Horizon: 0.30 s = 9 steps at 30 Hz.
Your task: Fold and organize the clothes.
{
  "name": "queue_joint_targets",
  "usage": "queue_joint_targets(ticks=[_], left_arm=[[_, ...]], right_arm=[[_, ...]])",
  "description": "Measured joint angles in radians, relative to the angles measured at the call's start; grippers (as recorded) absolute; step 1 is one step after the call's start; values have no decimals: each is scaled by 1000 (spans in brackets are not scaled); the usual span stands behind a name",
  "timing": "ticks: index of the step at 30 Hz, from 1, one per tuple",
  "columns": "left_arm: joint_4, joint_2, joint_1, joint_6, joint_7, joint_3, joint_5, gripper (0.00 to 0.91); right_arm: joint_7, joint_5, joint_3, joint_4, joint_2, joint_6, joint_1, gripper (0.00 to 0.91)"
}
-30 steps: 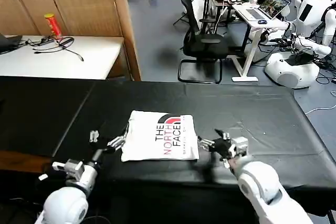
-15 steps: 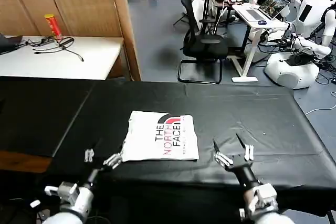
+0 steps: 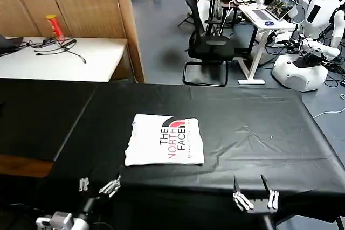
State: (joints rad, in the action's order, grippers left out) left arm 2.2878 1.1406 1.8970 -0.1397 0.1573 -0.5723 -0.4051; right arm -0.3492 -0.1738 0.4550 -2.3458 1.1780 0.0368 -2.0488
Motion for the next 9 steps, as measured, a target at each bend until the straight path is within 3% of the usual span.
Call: queue_joint_targets(ticks=[9], left_arm=[[21, 0, 20, -23, 5, -13, -17, 878]], right_arm=[[-4, -1, -15, -4, 3, -4, -49, 878]])
